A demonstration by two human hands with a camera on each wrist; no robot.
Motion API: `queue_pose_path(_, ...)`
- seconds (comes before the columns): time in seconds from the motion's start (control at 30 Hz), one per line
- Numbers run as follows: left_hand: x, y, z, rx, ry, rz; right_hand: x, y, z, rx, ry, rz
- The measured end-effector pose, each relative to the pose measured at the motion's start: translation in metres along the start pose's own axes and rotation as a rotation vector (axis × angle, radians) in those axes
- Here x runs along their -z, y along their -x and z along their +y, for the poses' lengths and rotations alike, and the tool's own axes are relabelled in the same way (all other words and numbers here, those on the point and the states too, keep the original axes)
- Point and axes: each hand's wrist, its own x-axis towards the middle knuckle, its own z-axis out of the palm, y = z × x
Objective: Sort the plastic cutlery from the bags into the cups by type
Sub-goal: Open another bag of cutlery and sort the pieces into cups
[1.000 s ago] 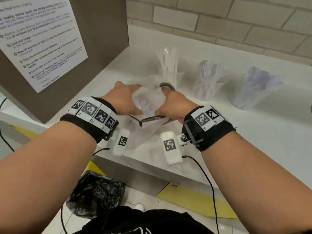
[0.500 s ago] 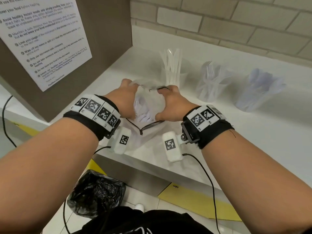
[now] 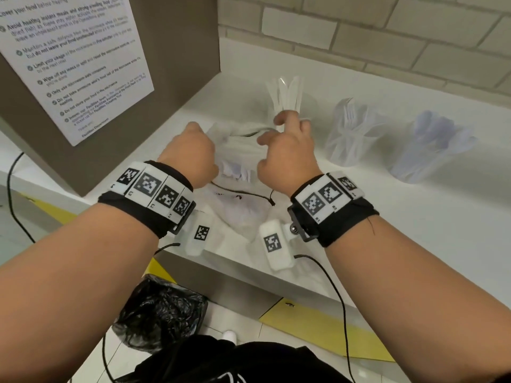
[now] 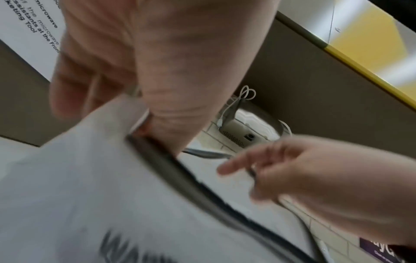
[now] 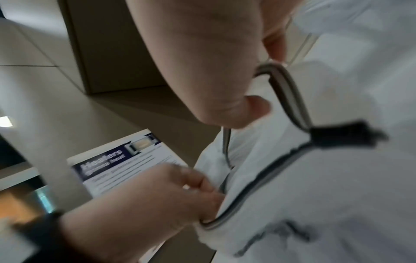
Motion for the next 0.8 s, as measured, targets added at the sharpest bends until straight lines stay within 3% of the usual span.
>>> queue_pose_path(0.03,-0.002,-0.002,0.000,-0.035,0.004,-0.048,-0.002,0.000,-0.008,0.062,-0.058,0.056)
queue_pose_path(0.07,-0.002,-0.001,0.001,-0.066,0.003,-0.109,-0.005,0.001,-0.013,0.116,-0.093,0.022)
queue_pose_path(0.17,-0.006,0.001,0.002,-0.035,-0.080,-0.245,-0.020,0.000,-0.016,0.157,0.083,-0.257)
queue_pose_path(0.27,-0.015,-0.002,-0.007,0.022,0.006,-0.230,-0.025,-0.007,-0.010,0.063,0.195,-0.293)
queue_pose_path(0.37,-0.023,-0.003,-0.010,0.081,0.121,-0.199,-0.025,-0.015,-0.017,0.108,0.047,-0.237)
queue_pose_path(0.43,-0.025,-0.003,-0.010,0.091,0.177,-0.174,-0.029,-0.019,-0.021,0.124,0.050,-0.328)
queue_pose_path(0.53,-0.023,-0.004,-0.014,0.103,0.132,-0.165,-0.041,-0.025,-0.015,-0.024,0.071,-0.474)
queue_pose_path(0.7,-0.023,-0.004,-0.019,0.092,0.104,-0.195,-0.043,-0.036,-0.027,0.016,0.076,-0.415)
queue_pose_path(0.8,-0.025,0.002,-0.018,0.101,0.193,-0.172,-0.049,-0.039,-0.037,-0.039,0.159,-0.522)
